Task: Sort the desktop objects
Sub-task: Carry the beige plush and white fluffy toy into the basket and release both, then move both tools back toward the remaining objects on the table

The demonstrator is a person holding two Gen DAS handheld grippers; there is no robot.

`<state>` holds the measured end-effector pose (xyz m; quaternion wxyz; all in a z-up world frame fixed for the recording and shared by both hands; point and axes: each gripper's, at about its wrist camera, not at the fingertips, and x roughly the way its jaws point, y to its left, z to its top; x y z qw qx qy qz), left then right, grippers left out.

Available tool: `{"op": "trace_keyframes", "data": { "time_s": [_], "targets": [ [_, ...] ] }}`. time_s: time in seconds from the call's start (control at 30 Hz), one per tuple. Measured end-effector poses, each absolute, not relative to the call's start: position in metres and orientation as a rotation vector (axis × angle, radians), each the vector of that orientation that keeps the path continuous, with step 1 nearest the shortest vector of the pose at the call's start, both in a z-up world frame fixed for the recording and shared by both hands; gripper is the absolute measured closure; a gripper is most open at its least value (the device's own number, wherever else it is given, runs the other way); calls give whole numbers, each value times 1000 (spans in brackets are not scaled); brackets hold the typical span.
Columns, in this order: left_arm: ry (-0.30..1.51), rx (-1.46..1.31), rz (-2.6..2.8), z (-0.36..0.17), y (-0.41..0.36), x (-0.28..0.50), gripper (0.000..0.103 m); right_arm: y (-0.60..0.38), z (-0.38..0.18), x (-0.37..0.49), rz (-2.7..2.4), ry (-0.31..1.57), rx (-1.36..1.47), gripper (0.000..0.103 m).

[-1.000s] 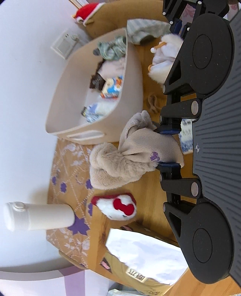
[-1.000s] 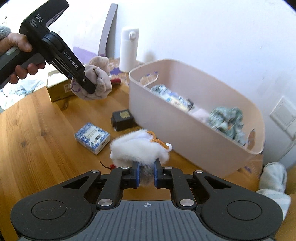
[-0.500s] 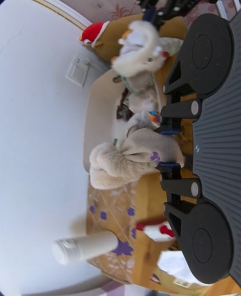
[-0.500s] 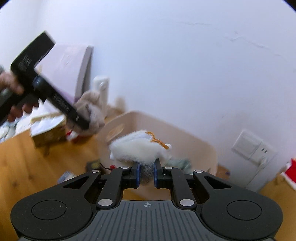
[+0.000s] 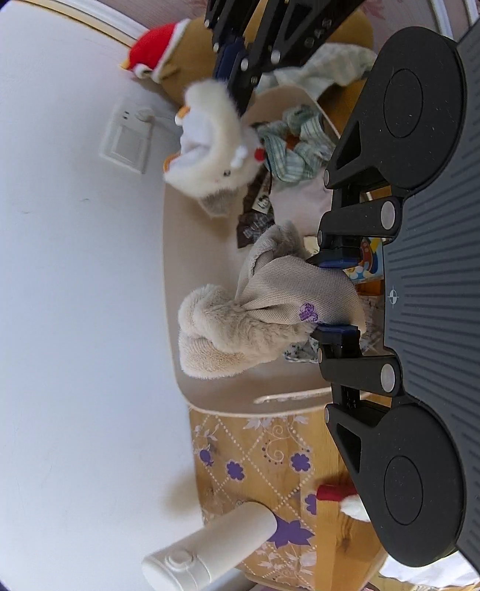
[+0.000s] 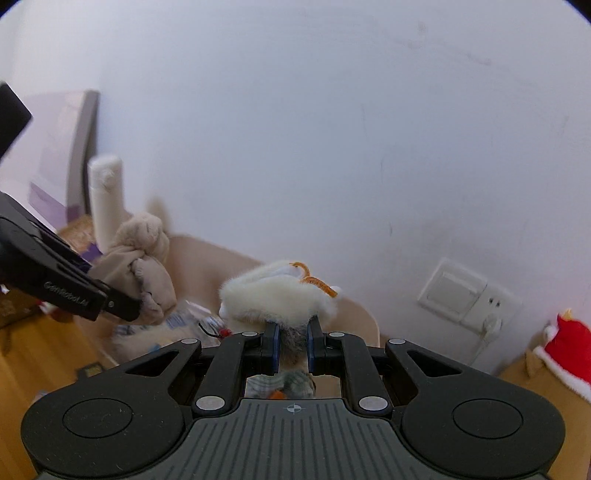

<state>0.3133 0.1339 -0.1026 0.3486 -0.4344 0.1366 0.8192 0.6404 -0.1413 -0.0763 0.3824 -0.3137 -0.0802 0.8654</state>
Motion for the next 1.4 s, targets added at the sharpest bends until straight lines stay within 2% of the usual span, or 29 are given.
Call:
{"op": "trace_keyframes", "data": {
  "time_s": [0.23, 0.3, 0.37, 0.43, 0.53, 0.6, 0.67, 0.8, 0.87, 0.97, 1.07, 1.17, 1.3, 1.4],
  "targets": [
    [447, -1136, 2087, -120, 149, 307, 72, -112, -109, 616, 2122, -177, -903, 89],
    [432, -1149, 2079, -121, 147, 305, 67, -109, -113, 610, 2104, -185, -922, 86],
    [419, -1150, 2072, -120, 146, 306, 66, -109, -115, 611, 2090, -184, -929, 73],
    [429, -1137, 2068, -118, 146, 308, 65, -110, -115, 614, 2096, -174, -929, 72],
    [437, -1124, 2066, -113, 147, 311, 52, -113, -115, 612, 2097, -192, -938, 67],
    [435, -1117, 2057, -110, 146, 312, 37, -115, -116, 615, 2109, -198, -938, 62],
    [435, -1108, 2053, -108, 144, 314, 31, -118, -114, 616, 2121, -210, -935, 53],
    [425, -1101, 2059, -104, 140, 315, 29, -124, -110, 618, 2135, -222, -922, 39],
    [410, -1104, 2054, -101, 137, 315, 28, -129, -105, 621, 2130, -186, -898, 22],
    [421, -1065, 2040, -95, 129, 318, 28, -137, -96, 630, 2156, -105, -827, 8],
    [465, -964, 2050, -85, 115, 326, 26, -148, -91, 634, 2174, -99, -790, 0],
    [508, -883, 2060, -79, 95, 329, 24, -163, -89, 635, 2186, -118, -796, 0],
    [518, -878, 2071, -76, 70, 325, 24, -179, -95, 640, 2238, -30, -800, 0],
    [506, -901, 2073, -79, 51, 321, 22, -195, -106, 639, 2246, -77, -840, 0]
  ]
}}
